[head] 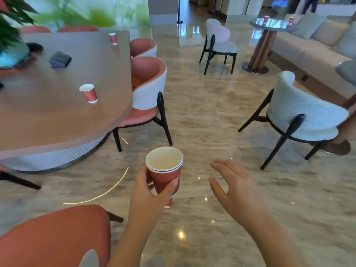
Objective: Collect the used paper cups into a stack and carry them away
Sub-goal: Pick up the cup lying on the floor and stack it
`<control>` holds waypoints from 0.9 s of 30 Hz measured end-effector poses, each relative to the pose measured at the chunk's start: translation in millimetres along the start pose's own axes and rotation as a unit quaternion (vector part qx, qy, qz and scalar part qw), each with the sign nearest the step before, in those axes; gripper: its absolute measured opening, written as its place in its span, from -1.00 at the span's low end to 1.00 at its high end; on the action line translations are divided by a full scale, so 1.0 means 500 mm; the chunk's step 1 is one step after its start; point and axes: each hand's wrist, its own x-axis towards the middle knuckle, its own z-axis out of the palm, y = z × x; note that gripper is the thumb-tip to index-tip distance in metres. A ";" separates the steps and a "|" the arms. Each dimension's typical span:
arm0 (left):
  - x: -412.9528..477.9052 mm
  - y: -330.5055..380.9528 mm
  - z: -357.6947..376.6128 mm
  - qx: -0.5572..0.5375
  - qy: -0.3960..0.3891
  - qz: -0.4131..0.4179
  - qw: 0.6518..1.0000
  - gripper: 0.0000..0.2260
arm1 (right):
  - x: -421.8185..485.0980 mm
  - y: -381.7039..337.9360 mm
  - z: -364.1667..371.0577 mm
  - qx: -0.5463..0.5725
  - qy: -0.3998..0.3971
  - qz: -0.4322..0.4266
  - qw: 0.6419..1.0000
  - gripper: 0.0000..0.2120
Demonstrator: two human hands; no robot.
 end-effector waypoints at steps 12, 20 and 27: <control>0.176 0.048 0.079 0.075 0.213 -0.006 0.974 -0.51 | 0.290 0.132 0.061 0.073 -0.092 -0.174 0.978 -0.73; 0.294 0.021 0.139 0.100 0.305 -0.029 0.947 -0.52 | 0.469 0.196 0.125 0.128 -0.146 -0.217 0.957 -0.72; 0.406 -0.111 0.141 0.110 0.320 -0.054 0.940 -0.56 | 0.544 0.218 0.308 0.139 -0.165 -0.224 0.950 -0.76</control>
